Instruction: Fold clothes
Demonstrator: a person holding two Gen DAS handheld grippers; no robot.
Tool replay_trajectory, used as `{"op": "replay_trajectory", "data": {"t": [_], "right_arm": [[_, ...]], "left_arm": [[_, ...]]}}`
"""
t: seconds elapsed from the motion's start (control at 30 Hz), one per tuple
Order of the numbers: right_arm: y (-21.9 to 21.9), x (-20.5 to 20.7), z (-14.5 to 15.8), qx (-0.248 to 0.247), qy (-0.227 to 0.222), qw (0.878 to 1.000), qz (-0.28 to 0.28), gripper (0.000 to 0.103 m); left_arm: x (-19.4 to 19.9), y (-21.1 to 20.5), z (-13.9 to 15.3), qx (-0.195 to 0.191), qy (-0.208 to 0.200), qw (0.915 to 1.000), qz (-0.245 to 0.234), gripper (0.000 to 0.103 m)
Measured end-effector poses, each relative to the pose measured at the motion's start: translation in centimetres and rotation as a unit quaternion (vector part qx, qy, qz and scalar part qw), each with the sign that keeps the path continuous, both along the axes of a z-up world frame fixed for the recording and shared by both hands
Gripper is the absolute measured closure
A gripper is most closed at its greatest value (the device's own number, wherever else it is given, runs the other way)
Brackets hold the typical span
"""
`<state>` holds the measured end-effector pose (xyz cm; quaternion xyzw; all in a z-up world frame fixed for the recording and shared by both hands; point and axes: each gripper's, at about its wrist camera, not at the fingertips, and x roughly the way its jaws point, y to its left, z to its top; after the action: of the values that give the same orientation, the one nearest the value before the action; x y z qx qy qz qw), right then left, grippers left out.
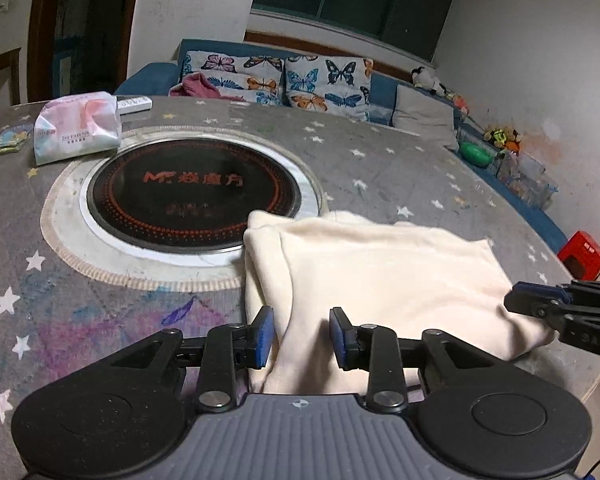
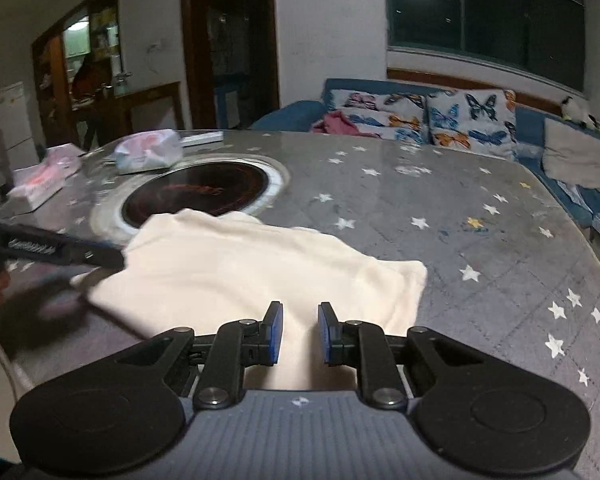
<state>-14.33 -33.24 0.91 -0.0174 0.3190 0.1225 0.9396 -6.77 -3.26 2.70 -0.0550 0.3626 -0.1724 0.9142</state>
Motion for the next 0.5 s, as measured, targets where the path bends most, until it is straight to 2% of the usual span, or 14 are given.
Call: {"op": "replay_trajectory", "data": {"t": [0.03, 0.13, 0.37, 0.5], "right_arm": [[-0.2, 0.5, -0.7, -0.006, 0.016, 1.000, -0.013, 0.087], [-0.8, 0.6, -1.1, -0.004, 0.025, 0.999, -0.022, 0.087], [-0.2, 0.3, -0.6, -0.064, 0.020, 0.998, -0.019, 0.086], [0.7, -0.3, 0.4, -0.053, 0.003, 0.999, 0.006, 0.086]], "left_arm": [[0.0, 0.0, -0.2, -0.001, 0.004, 1.0000, 0.000, 0.070], [-0.1, 0.1, -0.5, -0.010, 0.012, 0.9999, -0.004, 0.070], [-0.6, 0.1, 0.1, -0.008, 0.003, 0.9999, -0.008, 0.070], [-0.7, -0.4, 1.1, -0.010, -0.012, 0.9998, -0.015, 0.070]]}}
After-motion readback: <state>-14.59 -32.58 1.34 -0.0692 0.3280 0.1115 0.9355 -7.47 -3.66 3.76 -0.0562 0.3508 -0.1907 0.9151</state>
